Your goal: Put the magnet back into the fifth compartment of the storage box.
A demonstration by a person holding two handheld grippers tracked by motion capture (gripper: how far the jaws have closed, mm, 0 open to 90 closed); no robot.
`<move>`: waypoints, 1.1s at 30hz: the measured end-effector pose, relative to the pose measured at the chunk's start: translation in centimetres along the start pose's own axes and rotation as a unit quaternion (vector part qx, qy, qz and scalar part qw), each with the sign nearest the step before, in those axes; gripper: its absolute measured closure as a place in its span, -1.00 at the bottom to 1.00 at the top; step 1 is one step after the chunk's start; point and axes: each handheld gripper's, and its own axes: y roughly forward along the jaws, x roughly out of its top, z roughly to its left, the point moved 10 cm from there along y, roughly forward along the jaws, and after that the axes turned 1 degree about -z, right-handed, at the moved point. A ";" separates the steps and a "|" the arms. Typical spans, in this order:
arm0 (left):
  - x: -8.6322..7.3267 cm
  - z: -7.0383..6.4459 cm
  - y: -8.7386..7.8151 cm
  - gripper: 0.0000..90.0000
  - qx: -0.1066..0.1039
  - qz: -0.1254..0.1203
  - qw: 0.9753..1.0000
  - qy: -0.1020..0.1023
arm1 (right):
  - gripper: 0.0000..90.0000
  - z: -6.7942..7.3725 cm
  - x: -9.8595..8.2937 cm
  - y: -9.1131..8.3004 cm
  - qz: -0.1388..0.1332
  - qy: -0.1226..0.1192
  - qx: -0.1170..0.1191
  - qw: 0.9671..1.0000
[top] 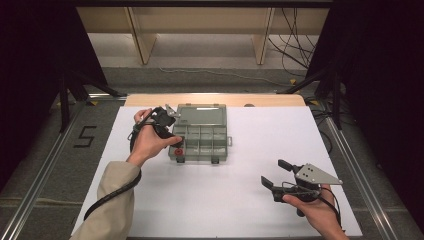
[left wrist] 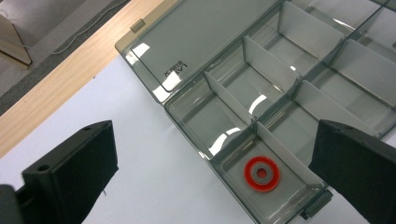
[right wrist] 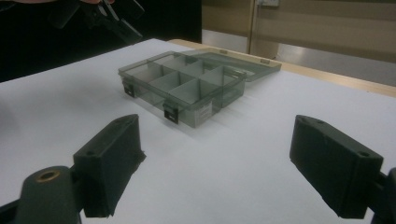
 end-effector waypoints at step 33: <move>0.3 1.8 -0.7 -1.00 0.013 -0.034 0.999 -0.032 | -0.62 -0.4 0.0 0.4 0.003 0.013 -0.002 1.000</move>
